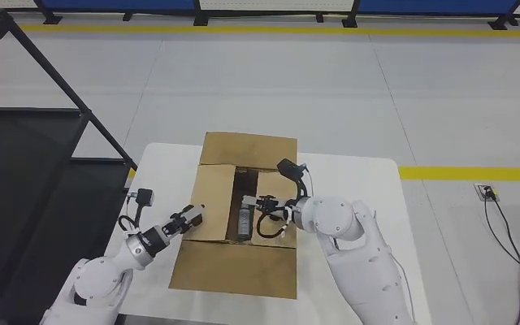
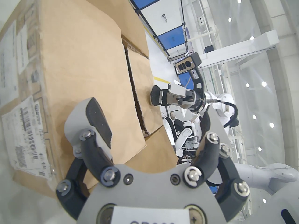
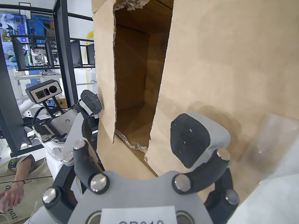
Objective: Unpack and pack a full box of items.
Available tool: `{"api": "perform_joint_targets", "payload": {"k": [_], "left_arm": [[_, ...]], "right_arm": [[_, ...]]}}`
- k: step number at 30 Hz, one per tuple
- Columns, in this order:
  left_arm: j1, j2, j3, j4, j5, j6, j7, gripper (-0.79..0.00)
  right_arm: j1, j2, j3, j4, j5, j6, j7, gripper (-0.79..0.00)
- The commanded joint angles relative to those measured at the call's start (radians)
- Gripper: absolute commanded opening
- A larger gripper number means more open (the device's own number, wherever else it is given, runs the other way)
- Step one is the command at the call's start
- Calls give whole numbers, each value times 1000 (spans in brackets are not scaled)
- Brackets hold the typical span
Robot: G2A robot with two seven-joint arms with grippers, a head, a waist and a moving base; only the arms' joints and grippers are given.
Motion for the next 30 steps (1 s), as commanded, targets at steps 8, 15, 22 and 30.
{"api": "perform_joint_targets", "payload": {"k": [8, 15, 22, 30], "left_arm": [[90, 29, -172, -38, -47, -60, -143, 0], [163, 61, -279, 3, -43, -153, -404, 0], [184, 84, -317, 54, -106, -189, -574, 0], [230, 117, -227, -40, -38, -186, -578, 0]], "right_arm": [[-32, 18, 44, -122, 57, -25, 22, 0], [-78, 31, 81, -258, 43, 40, -46, 0], [-82, 31, 82, -270, 39, 69, -61, 0], [-112, 32, 92, -271, 63, 47, -108, 0]]}}
